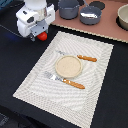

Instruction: Place the fish, sausage, and tomato into the frying pan.

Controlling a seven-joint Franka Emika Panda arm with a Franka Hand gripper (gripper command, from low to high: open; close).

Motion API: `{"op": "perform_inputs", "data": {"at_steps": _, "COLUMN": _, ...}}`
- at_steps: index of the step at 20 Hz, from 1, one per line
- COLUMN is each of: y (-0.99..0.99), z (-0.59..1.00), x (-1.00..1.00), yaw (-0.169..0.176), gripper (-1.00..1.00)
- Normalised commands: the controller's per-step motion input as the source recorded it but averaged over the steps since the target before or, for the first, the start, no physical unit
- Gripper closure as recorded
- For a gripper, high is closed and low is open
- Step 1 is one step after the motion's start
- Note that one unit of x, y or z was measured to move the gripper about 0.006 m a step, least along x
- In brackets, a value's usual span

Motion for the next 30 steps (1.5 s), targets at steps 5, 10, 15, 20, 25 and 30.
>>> {"op": "perform_inputs", "data": {"at_steps": 5, "y": 0.2, "z": -0.13, "x": 0.01, "yaw": -0.037, "gripper": 1.0}}
{"op": "perform_inputs", "data": {"at_steps": 10, "y": 0.2, "z": -0.13, "x": 0.03, "yaw": -0.05, "gripper": 1.0}}
{"op": "perform_inputs", "data": {"at_steps": 15, "y": 0.4, "z": 0.77, "x": 0.03, "yaw": -0.039, "gripper": 1.0}}
{"op": "perform_inputs", "data": {"at_steps": 20, "y": 0.66, "z": 1.0, "x": 0.62, "yaw": -0.042, "gripper": 1.0}}
{"op": "perform_inputs", "data": {"at_steps": 25, "y": 0.53, "z": 1.0, "x": 1.0, "yaw": 0.0, "gripper": 1.0}}
{"op": "perform_inputs", "data": {"at_steps": 30, "y": 0.34, "z": 1.0, "x": 1.0, "yaw": 0.0, "gripper": 1.0}}
